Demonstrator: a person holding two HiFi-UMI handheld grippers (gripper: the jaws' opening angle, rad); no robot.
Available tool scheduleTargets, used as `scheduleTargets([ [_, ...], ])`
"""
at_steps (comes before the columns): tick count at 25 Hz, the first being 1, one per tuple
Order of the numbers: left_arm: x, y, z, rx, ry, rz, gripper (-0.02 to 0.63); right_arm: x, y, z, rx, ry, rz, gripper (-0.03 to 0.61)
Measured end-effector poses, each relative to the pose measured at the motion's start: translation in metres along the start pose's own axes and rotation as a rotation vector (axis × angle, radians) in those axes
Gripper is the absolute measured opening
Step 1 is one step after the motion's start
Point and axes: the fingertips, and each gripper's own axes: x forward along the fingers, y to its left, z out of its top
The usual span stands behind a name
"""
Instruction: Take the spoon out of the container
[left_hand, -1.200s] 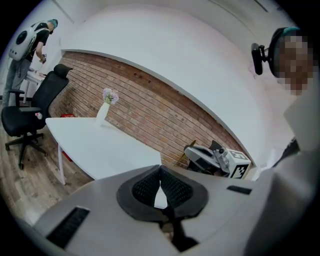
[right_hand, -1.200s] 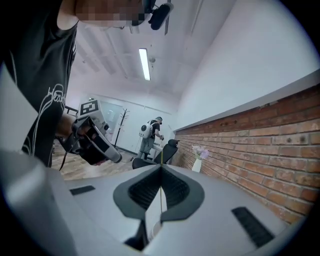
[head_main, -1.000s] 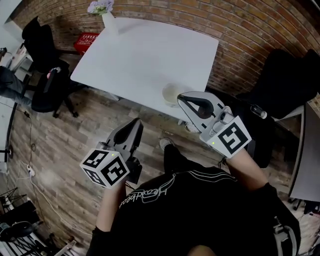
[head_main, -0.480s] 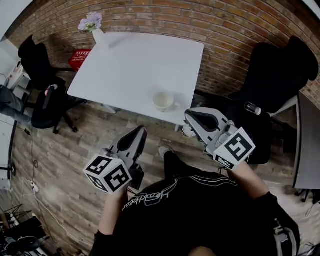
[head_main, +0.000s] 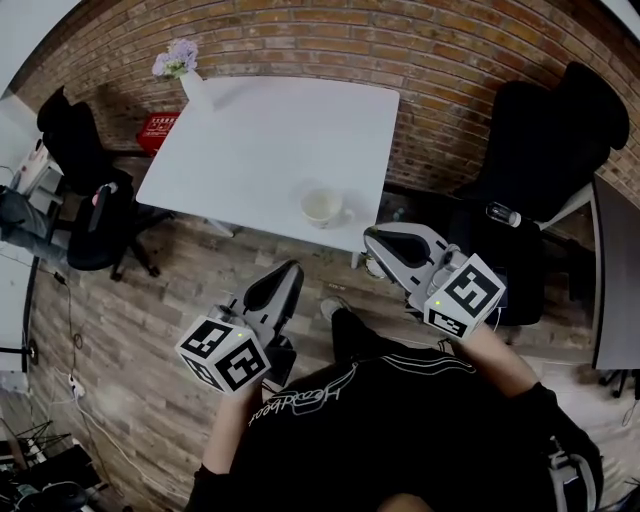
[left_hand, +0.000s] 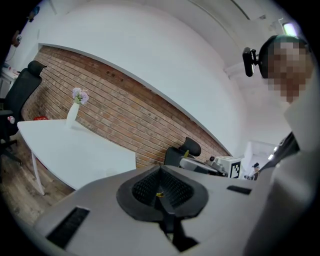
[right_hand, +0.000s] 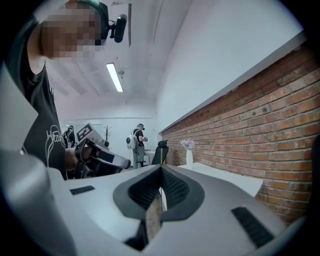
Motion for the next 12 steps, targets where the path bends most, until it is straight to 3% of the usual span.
scheduleTargets([
  [12,0.0021,-0.0056,-0.0023,0.014,0.002,-0.006,0.005,-0.0042,0.0039,-0.0039,-0.002,0.013,0.005,-0.003],
])
